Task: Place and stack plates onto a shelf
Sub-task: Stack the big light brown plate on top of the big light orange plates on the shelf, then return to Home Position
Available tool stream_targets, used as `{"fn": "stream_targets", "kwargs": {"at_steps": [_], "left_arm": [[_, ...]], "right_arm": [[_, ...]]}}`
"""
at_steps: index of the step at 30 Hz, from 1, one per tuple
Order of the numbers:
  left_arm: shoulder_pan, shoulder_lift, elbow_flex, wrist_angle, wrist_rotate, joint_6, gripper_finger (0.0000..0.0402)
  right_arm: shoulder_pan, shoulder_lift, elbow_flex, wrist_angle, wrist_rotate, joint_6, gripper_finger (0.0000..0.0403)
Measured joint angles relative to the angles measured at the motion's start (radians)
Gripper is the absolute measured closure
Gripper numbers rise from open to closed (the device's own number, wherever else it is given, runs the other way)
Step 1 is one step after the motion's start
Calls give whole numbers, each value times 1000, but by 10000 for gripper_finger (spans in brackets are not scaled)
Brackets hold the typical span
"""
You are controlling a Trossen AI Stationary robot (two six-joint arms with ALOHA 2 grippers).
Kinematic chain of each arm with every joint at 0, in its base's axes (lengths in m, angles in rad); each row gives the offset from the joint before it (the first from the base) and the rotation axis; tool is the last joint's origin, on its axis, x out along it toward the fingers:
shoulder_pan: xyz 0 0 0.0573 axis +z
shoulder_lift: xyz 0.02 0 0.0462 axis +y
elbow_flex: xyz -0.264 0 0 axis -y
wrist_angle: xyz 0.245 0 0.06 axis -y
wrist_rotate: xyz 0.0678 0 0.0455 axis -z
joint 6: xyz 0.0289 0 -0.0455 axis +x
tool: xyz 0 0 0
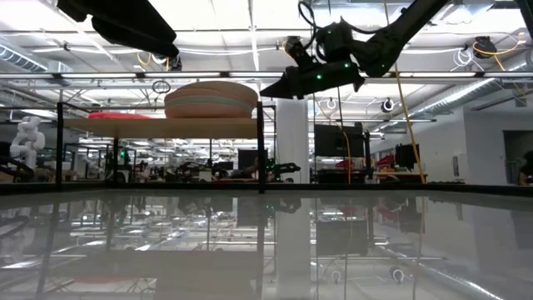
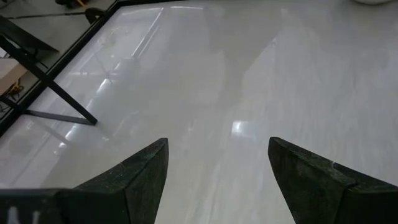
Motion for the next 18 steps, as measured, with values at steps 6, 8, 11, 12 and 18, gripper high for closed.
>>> {"fn": "stream_targets", "kwargs": {"at_steps": [6, 8, 11, 12, 18], "left_arm": [[1, 0, 0, -4, 0, -3, 122], [1, 0, 0, -4, 0, -3, 122], [1, 0, 0, -4, 0, -3, 122], [1, 0, 0, -4, 0, -2, 122], [1, 0, 0, 9, -14, 33, 122]], "right_arm": [[5, 32, 18, -8, -23, 9, 403], [6, 30, 18, -3, -23, 9, 403], [5, 30, 18, -4, -23, 9, 403], [6, 27, 18, -9, -23, 9, 403], [43, -57, 18, -135, -22, -1, 403]]}}
